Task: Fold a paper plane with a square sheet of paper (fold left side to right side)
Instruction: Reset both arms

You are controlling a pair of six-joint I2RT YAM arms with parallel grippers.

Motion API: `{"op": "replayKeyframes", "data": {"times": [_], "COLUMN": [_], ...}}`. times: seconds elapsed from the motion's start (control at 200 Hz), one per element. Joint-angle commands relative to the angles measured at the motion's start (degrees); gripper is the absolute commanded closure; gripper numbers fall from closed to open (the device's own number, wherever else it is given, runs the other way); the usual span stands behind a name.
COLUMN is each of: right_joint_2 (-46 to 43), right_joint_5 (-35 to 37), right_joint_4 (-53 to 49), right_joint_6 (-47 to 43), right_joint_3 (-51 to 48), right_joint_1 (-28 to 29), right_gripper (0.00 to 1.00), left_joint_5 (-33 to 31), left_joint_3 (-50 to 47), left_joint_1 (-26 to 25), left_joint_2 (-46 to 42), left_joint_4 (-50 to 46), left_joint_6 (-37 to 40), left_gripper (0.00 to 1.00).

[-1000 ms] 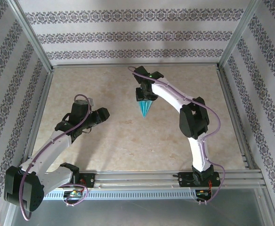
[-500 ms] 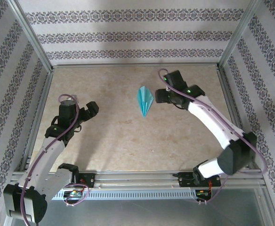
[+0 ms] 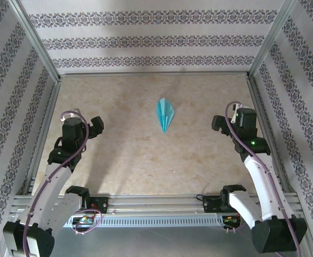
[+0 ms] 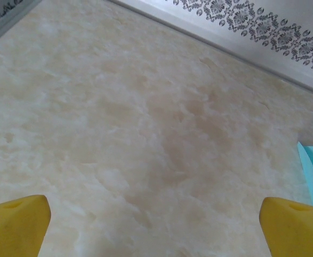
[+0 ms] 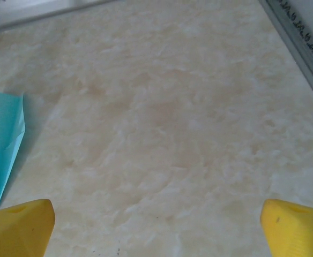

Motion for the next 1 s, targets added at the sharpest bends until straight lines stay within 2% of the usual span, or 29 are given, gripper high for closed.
{"op": "replayKeyframes", "data": {"times": [0.0,0.18,0.52,0.765,0.994], "right_joint_2": [-3.2,-6.7,-8.6,-4.6,2.9], "right_joint_5": [-2.6,-3.0,1.9,3.3,1.4], "right_joint_4": [4.6,11.6,29.9,39.5,51.7], "right_joint_6": [-2.0,-0.9,-1.2,-4.7,-4.8], "right_joint_3": [-4.2,-10.5,-21.8,-26.5,-30.1], "right_joint_1": [-1.7,-2.9,-3.3,-3.6,-4.0], "right_gripper": [0.01,0.02,0.02,0.02,0.02], "left_joint_5": [-2.7,-2.3,-2.5,-2.9,-3.9], "left_joint_3": [-0.7,-1.1,-1.9,-1.6,-2.0], "left_joint_1": [1.0,1.1,1.1,1.1,1.1], "left_joint_2": [-0.8,-1.8,-4.1,-4.9,-4.8], "left_joint_4": [2.4,2.3,1.2,-0.3,-0.5], "left_joint_6": [3.0,3.0,3.4,3.9,4.3], "left_gripper": [0.0,0.0,0.0,0.0,0.0]}}
